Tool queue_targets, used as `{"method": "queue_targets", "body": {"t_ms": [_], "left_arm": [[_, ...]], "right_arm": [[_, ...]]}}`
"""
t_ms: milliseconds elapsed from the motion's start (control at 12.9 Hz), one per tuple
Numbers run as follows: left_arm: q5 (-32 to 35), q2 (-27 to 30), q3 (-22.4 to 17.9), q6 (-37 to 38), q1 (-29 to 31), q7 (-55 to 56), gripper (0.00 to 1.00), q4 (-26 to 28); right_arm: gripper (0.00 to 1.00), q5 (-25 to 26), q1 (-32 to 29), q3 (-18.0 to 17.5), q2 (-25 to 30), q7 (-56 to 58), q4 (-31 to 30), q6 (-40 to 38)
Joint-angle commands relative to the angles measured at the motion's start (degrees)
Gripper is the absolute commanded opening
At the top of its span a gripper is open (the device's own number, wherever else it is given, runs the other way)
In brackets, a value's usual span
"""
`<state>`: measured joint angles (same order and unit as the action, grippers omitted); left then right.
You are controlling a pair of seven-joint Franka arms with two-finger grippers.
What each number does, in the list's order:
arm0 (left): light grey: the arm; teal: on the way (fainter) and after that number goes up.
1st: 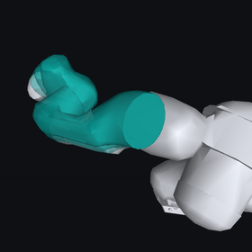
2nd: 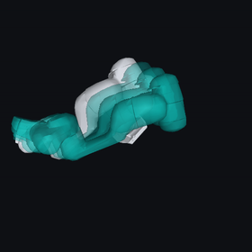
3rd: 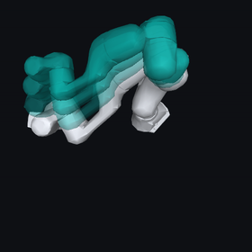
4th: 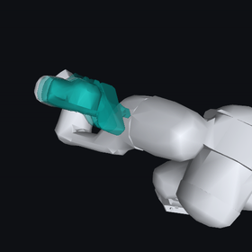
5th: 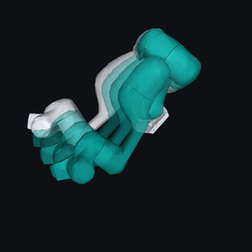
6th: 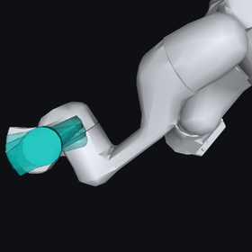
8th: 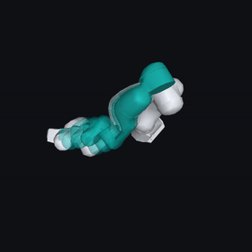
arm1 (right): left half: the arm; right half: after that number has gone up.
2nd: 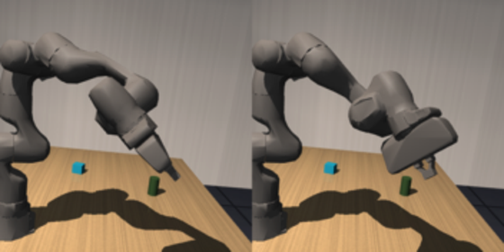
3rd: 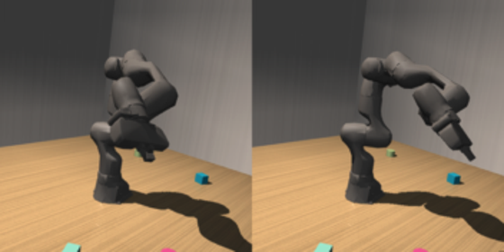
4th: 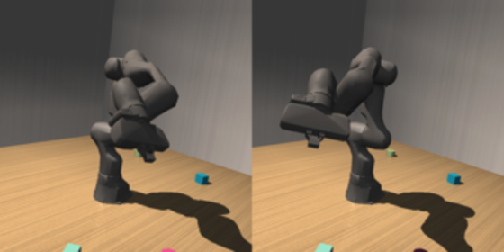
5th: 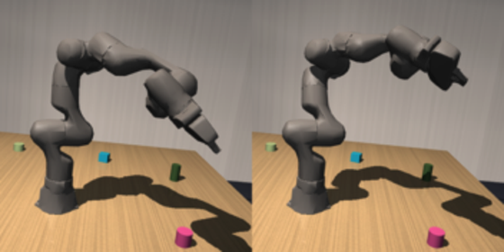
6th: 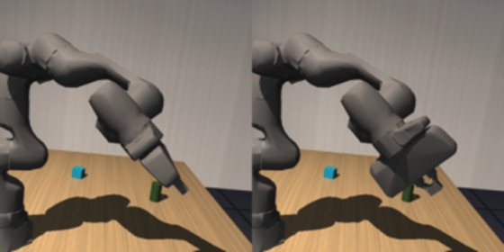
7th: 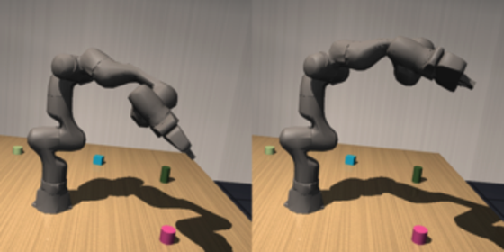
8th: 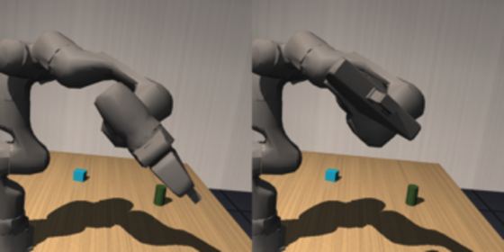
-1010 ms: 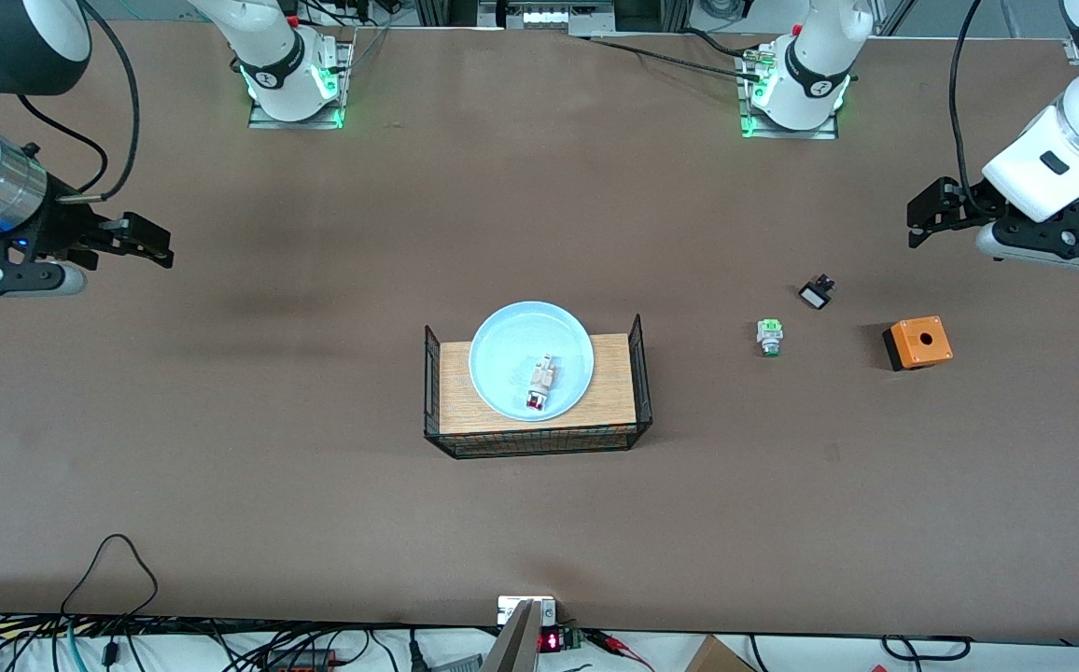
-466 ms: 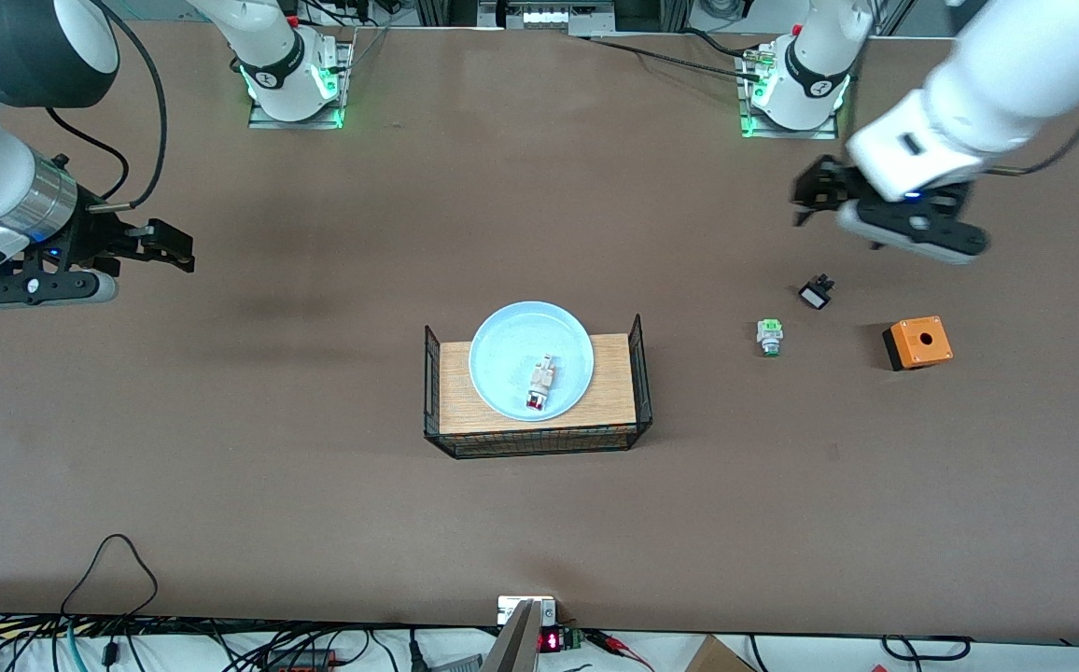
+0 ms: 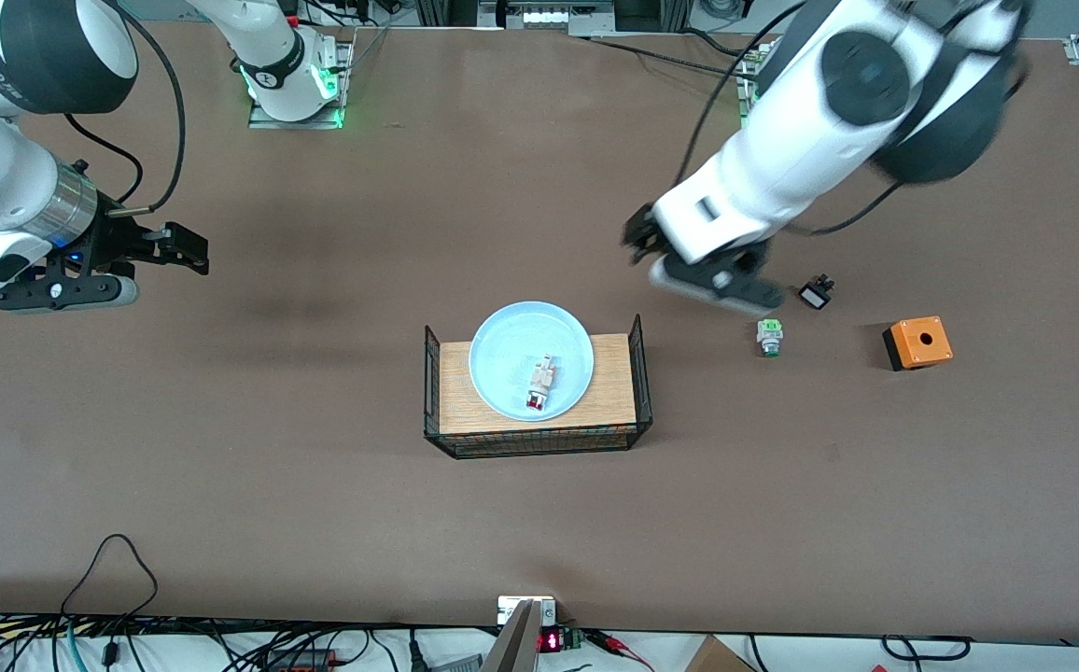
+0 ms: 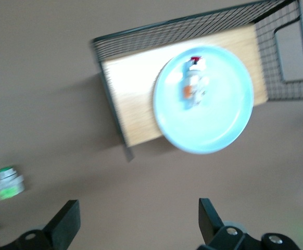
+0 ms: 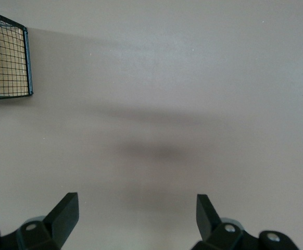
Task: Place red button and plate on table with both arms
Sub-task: 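Reach the left gripper into the mesh box and grasp the red button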
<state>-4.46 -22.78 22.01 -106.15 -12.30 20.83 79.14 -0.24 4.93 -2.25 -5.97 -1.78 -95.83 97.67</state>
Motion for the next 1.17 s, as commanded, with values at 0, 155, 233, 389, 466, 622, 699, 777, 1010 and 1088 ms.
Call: {"method": "queue_targets", "body": {"t_ms": [0,155,233,389,466,622,699,777,1010,1088], "left_arm": [[4.0,-7.4,-0.4,-6.1,-3.6,4.1,1.00,-4.5],[6.8,-12.0,-1.0,-11.3,-7.1,13.6,1.00,-7.2],[10.5,-13.9,-1.9,-11.5,-9.9,16.6,1.00,-9.0],[16.3,-17.9,-4.1,-11.6,-14.8,19.2,1.00,-12.3],[18.3,-19.5,-5.8,-11.7,-17.0,19.2,1.00,-13.7],[19.1,-21.3,-8.9,-15.7,-19.5,19.2,1.00,-14.3],[19.2,-22.0,-9.2,-17.9,-19.7,19.2,1.00,-14.2],[19.3,-22.8,-9.2,-19.5,-19.7,19.2,1.00,-14.1],[23.3,-23.6,-9.3,-22.5,-19.7,18.6,0.77,-13.3],[24.5,-23.6,-9.2,-22.5,-19.7,18.6,0.59,-13.0]], "right_arm": [[1.00,-1.9,0.8,0.1,-0.8,0.8,1.2,0.9],[1.00,-2.6,1.0,0.1,-1.1,1.0,1.2,1.3],[1.00,-2.9,1.1,0.1,-1.4,0.9,1.2,1.8],[1.00,-3.4,1.2,0.1,-1.6,1.0,1.1,2.7],[1.00,-3.4,1.9,0.1,-1.6,0.6,1.1,2.8],[1.00,-3.4,3.1,0.1,-2.0,0.0,1.1,2.8],[1.00,-3.4,3.2,0.1,-2.6,0.0,1.1,3.0],[1.00,-3.4,3.2,0.1,-2.7,0.0,1.1,3.7],[1.00,-8.2,3.1,0.1,-3.0,0.9,1.1,5.6],[1.00,-11.2,3.0,0.1,-3.3,0.6,1.1,5.9]]}}
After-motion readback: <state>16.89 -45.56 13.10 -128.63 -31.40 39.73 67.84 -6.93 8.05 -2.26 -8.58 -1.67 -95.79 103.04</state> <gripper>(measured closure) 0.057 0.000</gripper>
